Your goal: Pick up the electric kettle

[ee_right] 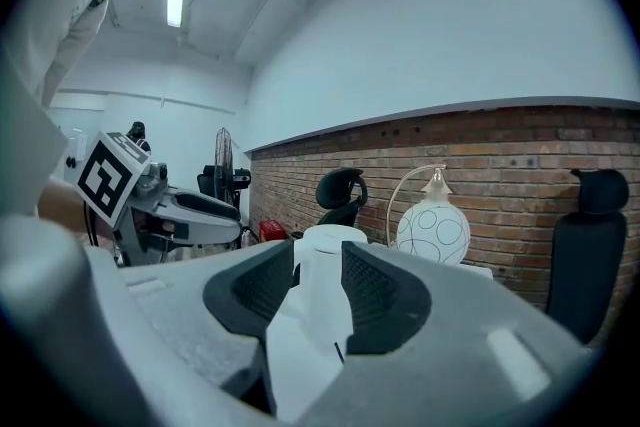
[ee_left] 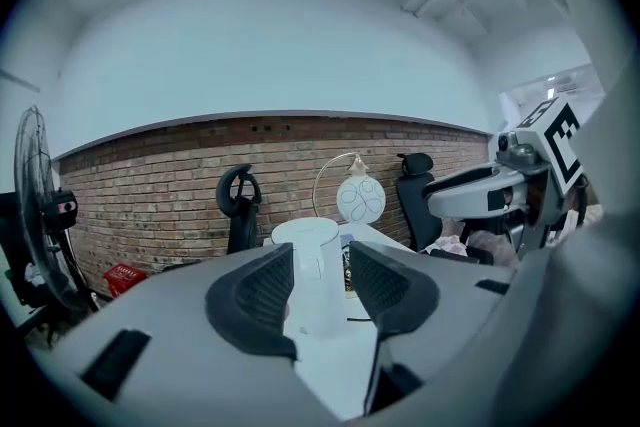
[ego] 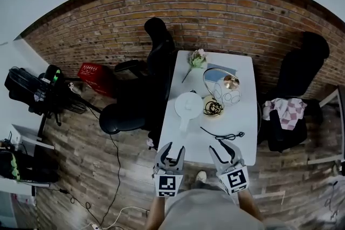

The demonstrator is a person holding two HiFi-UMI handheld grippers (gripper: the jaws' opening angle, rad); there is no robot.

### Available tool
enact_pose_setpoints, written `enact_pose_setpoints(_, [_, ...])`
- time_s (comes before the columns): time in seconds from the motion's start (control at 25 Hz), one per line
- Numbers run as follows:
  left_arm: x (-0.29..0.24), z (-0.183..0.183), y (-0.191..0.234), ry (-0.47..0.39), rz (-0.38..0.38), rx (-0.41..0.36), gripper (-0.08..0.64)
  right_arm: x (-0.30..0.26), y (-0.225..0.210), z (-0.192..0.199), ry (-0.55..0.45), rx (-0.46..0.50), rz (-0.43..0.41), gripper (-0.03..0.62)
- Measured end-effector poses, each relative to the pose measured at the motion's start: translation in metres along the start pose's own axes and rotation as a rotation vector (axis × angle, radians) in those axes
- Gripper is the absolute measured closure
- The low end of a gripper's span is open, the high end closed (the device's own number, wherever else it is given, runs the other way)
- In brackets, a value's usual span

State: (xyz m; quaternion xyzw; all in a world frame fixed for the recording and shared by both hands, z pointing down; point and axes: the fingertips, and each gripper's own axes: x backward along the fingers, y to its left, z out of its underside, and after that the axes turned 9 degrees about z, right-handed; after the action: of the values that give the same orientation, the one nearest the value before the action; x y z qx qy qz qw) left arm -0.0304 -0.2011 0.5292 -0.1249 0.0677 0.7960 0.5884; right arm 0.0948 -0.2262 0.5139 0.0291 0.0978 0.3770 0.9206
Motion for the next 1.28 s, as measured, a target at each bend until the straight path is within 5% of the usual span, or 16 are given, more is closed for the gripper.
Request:
enact_pose_setpoints(0.72, [-0.052,0.017,0.013,0.088,-0.084,0.017,0.333,-0.042,-0.033,0.036,0.063,0.003,-0.094,0.457])
enact_pose_setpoints(1.28, [-0.090,0.042,0.030,0.181,-0.066,0.034,0.301,-0.091,-0.031,0.064,0.148,-0.041,-0.111,0.324])
